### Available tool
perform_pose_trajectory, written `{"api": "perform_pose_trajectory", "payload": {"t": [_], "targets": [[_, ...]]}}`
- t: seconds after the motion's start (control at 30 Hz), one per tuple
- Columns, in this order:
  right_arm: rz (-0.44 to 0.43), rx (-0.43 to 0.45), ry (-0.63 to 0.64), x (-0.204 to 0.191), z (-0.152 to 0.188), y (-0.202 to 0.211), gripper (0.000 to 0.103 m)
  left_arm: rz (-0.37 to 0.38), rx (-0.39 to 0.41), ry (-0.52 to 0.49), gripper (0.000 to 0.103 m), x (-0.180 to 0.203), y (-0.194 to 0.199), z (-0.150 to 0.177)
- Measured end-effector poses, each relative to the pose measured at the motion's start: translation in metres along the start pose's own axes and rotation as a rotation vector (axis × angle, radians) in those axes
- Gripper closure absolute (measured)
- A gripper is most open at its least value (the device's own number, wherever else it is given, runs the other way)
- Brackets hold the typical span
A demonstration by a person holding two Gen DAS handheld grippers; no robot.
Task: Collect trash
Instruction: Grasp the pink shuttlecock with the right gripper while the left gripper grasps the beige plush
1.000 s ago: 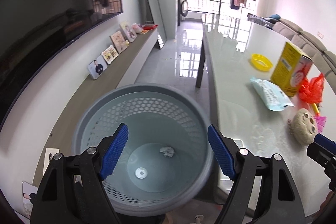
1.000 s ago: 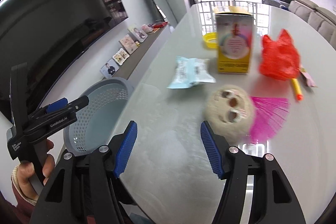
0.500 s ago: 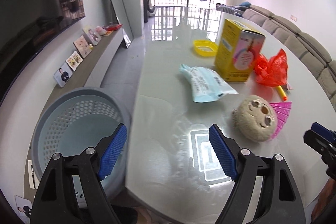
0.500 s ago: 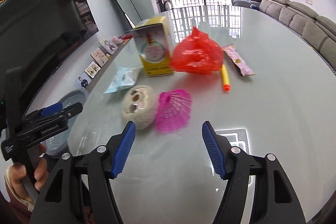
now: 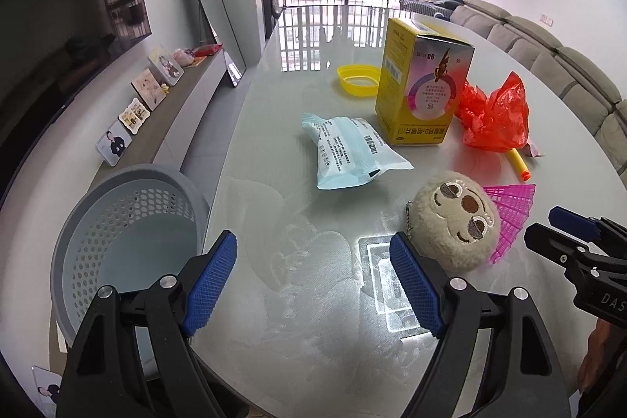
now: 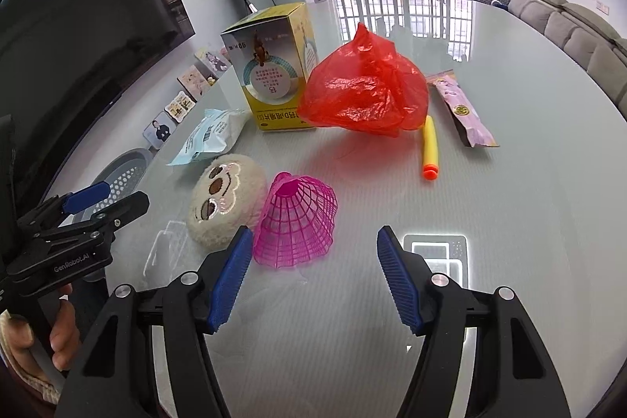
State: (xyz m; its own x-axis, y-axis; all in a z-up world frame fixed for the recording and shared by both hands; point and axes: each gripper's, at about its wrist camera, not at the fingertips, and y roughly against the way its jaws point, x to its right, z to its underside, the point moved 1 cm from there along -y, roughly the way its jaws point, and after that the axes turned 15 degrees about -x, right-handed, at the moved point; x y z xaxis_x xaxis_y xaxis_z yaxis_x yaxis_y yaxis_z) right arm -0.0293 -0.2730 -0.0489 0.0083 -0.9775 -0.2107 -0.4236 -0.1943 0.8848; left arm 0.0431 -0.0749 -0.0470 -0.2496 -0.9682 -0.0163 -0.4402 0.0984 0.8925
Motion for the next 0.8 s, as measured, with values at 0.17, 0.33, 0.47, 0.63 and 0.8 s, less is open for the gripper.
{"api": "perform_pose_trajectory", "payload": {"t": [0.17, 0.33, 0.47, 0.63, 0.8], "targets": [[-0.021, 0.014, 0.015, -0.004, -0.009, -0.003, 0.04, -0.005, -0.01, -0.004, 0.024, 0.003, -0.004, -0.001], [-0.012, -0.008, 0.014, -0.004, -0.019, -0.016, 0.04, -0.001, -0.015, -0.007, 0.024, 0.003, -0.006, -0.002], [-0.008, -0.029, 0.012, -0.003, -0.022, -0.025, 0.04, 0.0, -0.017, -0.005, 0.024, 0.001, -0.006, -0.003], [0.004, -0.04, 0.023, -0.005, -0.023, -0.03, 0.04, 0.005, -0.025, -0.002, 0.024, 0.001, -0.009, -0.003], [0.018, -0.047, 0.04, -0.011, -0.023, -0.034, 0.04, 0.012, -0.025, -0.005, 0.024, 0.002, -0.008, -0.003]]}}
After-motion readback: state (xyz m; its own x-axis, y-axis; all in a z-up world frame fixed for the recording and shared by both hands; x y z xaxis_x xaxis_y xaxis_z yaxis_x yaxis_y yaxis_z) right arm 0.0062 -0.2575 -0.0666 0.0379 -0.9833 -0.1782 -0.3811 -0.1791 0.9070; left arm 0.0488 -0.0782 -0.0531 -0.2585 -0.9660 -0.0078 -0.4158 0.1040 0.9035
